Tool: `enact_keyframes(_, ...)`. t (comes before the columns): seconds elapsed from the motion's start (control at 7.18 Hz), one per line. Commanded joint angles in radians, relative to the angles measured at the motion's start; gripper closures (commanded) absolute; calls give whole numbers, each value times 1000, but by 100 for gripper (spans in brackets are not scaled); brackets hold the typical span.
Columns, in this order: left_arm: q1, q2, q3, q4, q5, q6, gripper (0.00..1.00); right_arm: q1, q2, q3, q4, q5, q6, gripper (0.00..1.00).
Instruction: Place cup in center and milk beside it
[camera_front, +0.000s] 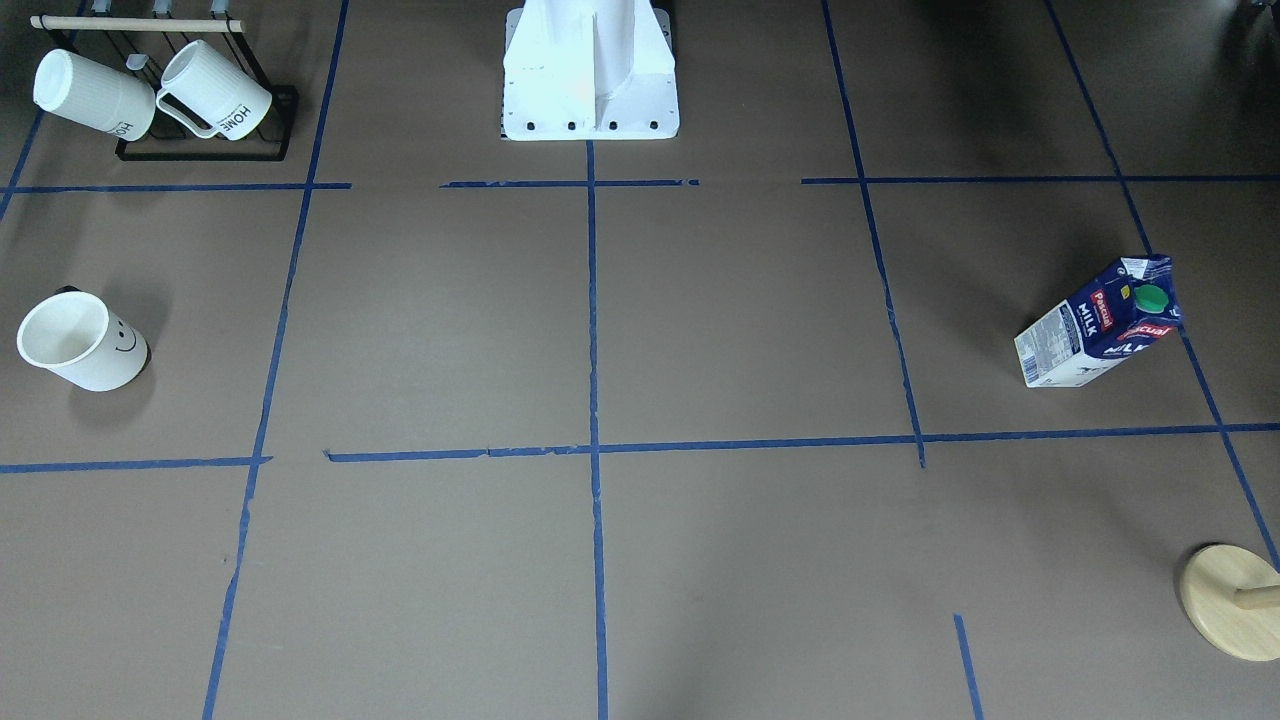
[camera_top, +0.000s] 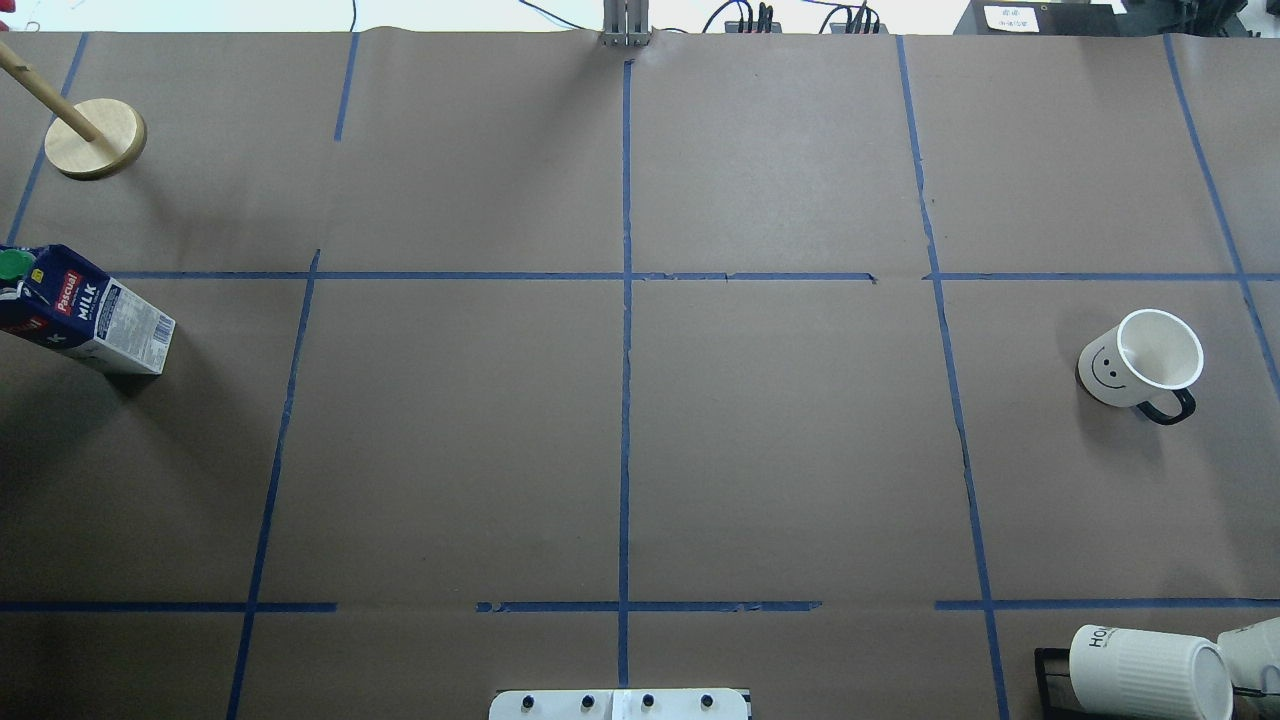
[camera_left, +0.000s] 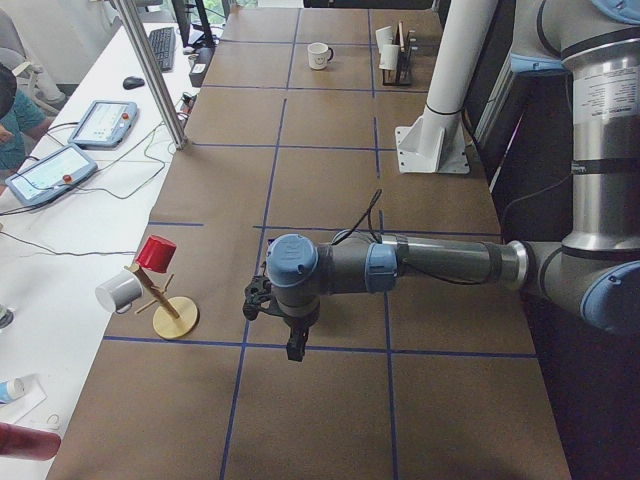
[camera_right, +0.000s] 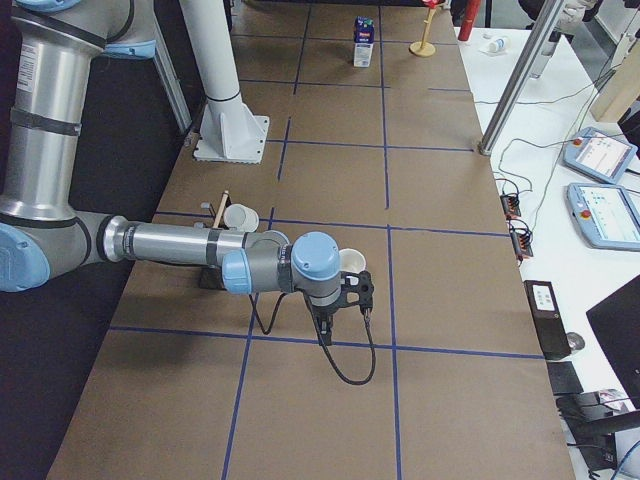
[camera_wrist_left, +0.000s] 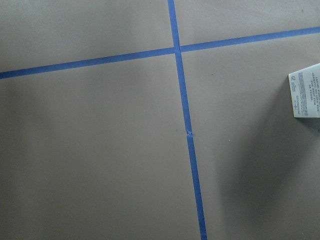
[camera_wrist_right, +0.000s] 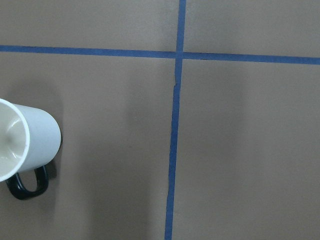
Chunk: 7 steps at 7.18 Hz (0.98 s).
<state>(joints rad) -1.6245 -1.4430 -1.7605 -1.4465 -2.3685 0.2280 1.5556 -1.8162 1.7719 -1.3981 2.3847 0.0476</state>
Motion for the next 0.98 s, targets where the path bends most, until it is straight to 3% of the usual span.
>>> enact_keyframes(0.0, 6, 1, -2, 0, 0, -1, 0, -2, 0, 0, 1, 1, 1, 0)
enact_keyframes(0.28, 15, 1, -1, 0, 0, -1, 0, -27, 12, 10, 14, 2, 0, 0)
enact_keyframes(0.42, 18, 1, -2, 0, -2, -1, 0, -107, 23, 12, 110, -5, 26, 0)
enact_keyframes(0.7, 40, 1, 1, 0, -2, -1, 0, -248, 56, 8, 290, -22, 301, 0)
enact_keyframes(0.84, 40, 1, 1, 0, -2, -1, 0, -296, 96, 6, 301, -60, 366, 0)
